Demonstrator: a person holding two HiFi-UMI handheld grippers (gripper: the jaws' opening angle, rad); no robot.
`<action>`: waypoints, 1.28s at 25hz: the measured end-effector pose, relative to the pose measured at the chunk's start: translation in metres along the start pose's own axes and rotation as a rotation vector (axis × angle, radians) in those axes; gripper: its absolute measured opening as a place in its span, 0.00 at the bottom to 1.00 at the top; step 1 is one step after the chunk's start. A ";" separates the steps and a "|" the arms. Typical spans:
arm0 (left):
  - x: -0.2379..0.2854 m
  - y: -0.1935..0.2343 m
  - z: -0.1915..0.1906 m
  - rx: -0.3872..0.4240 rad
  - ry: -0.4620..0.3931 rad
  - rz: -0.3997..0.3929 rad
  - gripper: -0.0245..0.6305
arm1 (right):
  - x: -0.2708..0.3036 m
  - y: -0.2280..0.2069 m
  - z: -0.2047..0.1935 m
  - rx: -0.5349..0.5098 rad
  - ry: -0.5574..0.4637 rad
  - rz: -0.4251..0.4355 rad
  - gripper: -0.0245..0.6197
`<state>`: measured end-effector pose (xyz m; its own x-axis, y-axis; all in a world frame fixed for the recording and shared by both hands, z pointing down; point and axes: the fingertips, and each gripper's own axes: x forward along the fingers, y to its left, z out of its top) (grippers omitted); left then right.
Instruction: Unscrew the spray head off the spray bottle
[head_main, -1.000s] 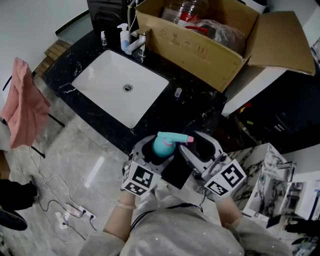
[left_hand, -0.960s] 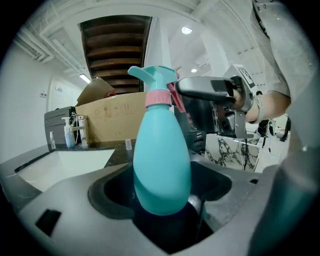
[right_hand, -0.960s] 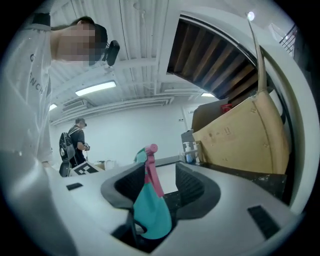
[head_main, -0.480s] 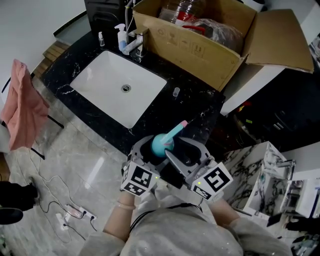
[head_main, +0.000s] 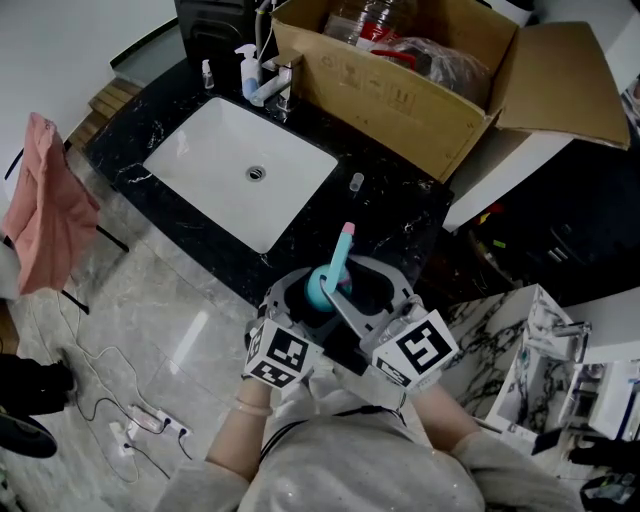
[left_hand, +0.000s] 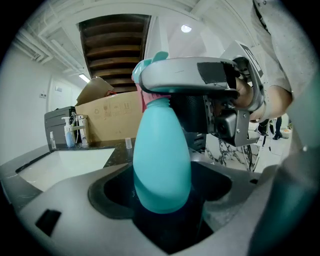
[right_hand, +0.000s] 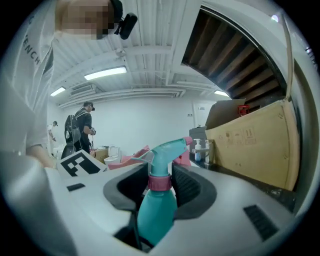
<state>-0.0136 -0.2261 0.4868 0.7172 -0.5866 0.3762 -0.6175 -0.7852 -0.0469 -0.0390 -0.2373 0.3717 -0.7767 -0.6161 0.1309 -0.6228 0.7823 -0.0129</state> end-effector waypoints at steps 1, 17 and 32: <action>0.000 0.000 0.000 0.000 0.001 -0.001 0.59 | -0.001 0.000 0.003 -0.012 -0.013 0.005 0.28; -0.002 0.006 0.005 -0.026 -0.010 -0.026 0.60 | -0.018 -0.009 0.075 0.064 -0.207 0.037 0.27; -0.035 0.005 0.054 0.027 -0.090 0.008 0.61 | -0.044 -0.014 0.145 0.031 -0.332 0.000 0.27</action>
<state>-0.0240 -0.2204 0.4232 0.7390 -0.6075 0.2911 -0.6154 -0.7846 -0.0751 -0.0094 -0.2342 0.2221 -0.7622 -0.6161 -0.1988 -0.6211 0.7825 -0.0437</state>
